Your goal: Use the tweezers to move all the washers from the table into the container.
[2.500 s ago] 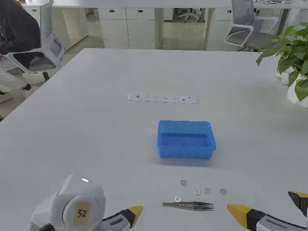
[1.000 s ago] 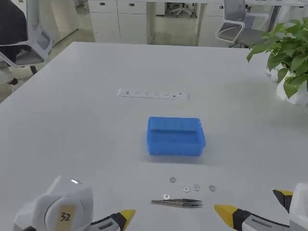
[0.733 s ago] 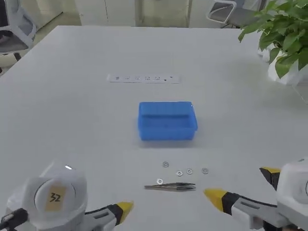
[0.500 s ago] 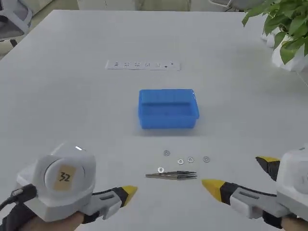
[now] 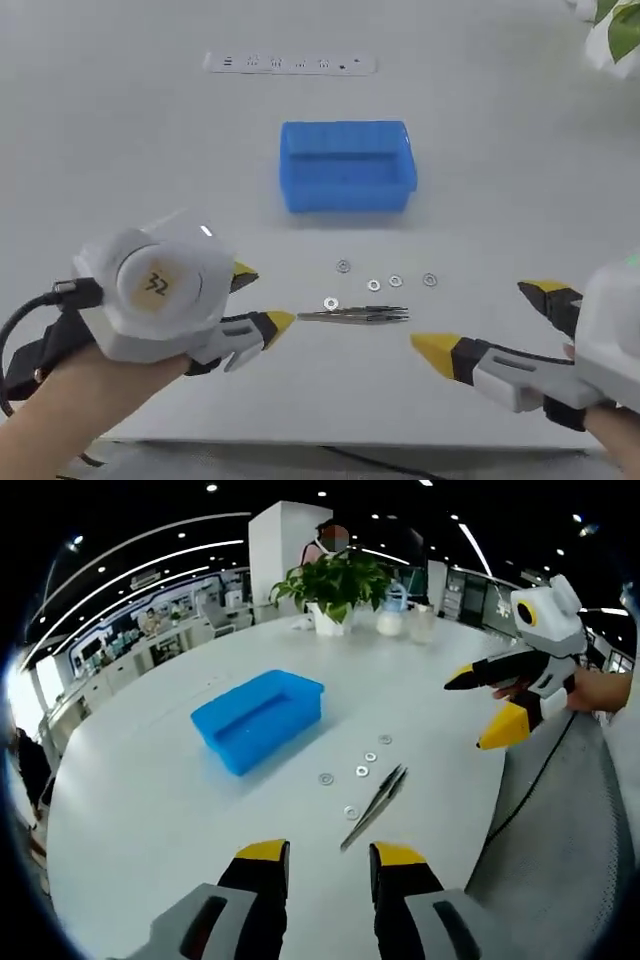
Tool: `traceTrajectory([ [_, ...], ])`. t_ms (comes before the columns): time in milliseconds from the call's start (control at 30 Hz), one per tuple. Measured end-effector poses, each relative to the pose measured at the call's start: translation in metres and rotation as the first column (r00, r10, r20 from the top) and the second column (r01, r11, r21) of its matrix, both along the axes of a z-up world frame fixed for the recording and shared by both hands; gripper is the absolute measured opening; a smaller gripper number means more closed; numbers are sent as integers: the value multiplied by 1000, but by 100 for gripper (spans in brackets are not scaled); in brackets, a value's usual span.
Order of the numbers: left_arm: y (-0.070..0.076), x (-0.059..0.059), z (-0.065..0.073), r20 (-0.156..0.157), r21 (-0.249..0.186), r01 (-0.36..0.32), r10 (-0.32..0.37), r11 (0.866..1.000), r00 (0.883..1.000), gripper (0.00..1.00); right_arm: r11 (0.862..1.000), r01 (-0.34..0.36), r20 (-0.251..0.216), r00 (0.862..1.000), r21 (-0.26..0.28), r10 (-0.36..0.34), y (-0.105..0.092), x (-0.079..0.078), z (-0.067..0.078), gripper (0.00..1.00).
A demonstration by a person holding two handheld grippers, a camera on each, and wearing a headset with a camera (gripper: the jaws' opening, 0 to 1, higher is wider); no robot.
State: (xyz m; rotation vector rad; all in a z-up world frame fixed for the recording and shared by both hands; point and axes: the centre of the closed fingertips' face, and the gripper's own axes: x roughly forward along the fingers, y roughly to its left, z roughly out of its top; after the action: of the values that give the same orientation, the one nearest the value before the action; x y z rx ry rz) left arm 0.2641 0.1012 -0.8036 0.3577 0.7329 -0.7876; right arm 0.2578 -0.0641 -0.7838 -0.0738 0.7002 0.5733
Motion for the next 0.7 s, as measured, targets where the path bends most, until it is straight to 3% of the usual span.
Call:
traceTrajectory([
  [167, -10, 7, -16, -12, 43, 97, -96, 994, 995, 15, 1000, -20, -21, 1000, 3, 20, 4, -1, -5, 76],
  [300, -17, 9, -30, -30, 76, 173, -171, 982, 985, 16, 999, -40, -42, 998, 11, 41, 10, -4, -9, 75],
  [500, -21, 10, -50, -51, 119, 223, -218, 968, 975, 10, 997, -71, -64, 995, 15, 72, 15, -5, -15, 74],
  [700, -24, 10, -56, -67, 129, 253, -246, 959, 967, 3, 993, -115, -79, 990, 31, 117, 27, -5, -19, 71],
])
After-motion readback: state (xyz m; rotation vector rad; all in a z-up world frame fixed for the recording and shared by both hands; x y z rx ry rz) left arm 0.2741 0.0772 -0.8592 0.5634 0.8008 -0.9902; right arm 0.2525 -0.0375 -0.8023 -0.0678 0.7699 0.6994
